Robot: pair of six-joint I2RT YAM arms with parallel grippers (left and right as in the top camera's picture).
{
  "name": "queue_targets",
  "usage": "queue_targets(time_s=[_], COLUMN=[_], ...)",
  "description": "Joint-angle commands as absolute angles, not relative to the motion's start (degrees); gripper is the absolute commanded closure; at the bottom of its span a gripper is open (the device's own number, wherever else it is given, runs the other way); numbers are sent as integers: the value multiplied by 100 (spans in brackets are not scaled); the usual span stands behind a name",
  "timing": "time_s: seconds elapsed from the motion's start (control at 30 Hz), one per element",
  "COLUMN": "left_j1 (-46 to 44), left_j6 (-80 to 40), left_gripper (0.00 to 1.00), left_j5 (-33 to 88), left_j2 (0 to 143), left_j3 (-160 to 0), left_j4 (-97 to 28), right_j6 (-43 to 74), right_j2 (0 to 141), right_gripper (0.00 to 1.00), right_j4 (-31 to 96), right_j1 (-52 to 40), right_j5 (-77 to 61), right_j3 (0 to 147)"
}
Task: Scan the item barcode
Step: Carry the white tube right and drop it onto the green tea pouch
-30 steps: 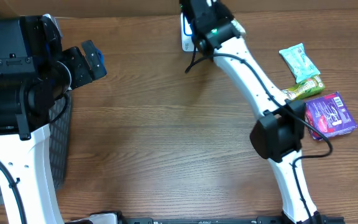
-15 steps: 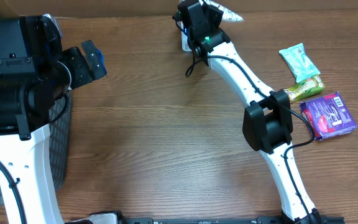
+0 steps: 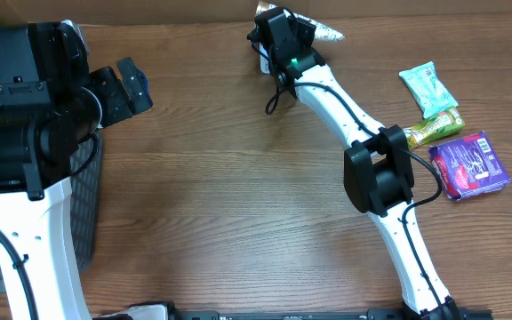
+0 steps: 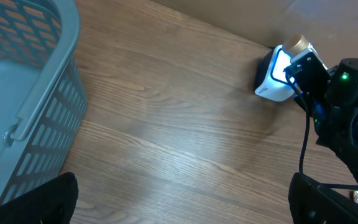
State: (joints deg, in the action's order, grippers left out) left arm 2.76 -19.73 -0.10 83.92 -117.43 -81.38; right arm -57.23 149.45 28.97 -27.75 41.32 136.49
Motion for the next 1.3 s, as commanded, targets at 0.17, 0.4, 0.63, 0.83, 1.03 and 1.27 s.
queue_targets(time_s=[0.17, 0.4, 0.63, 0.83, 1.03, 1.27], left_j1=[298, 298, 298, 298, 298, 298], left_j6=[-1929, -1929, -1929, -1929, -1929, -1929], left_gripper=[0, 1, 0, 0, 1, 0], left_j5=[-58, -58, -58, -58, -58, -58], left_j2=[8412, 8412, 8412, 8412, 8412, 8412], left_j3=[-11817, -11817, -11817, -11817, -11817, -11817], left_j4=[-8123, -8123, -8125, -8125, -8123, -8123], right_j6=[-5704, -5402, -3802, -1087, 2128, 4493], right_j2=[14647, 13782, 12265, 11391, 11360, 11869], right_gripper=[96, 96, 96, 96, 96, 96], right_j4=[3048, 4788, 6807, 7872, 8739, 9480], right_j1=[-2864, -3100, -3201, -2731, -1570, -110], right_j5=[4772, 3732, 1253, 633, 707, 963], right_j3=[13721, 13721, 13727, 13727, 13719, 13719])
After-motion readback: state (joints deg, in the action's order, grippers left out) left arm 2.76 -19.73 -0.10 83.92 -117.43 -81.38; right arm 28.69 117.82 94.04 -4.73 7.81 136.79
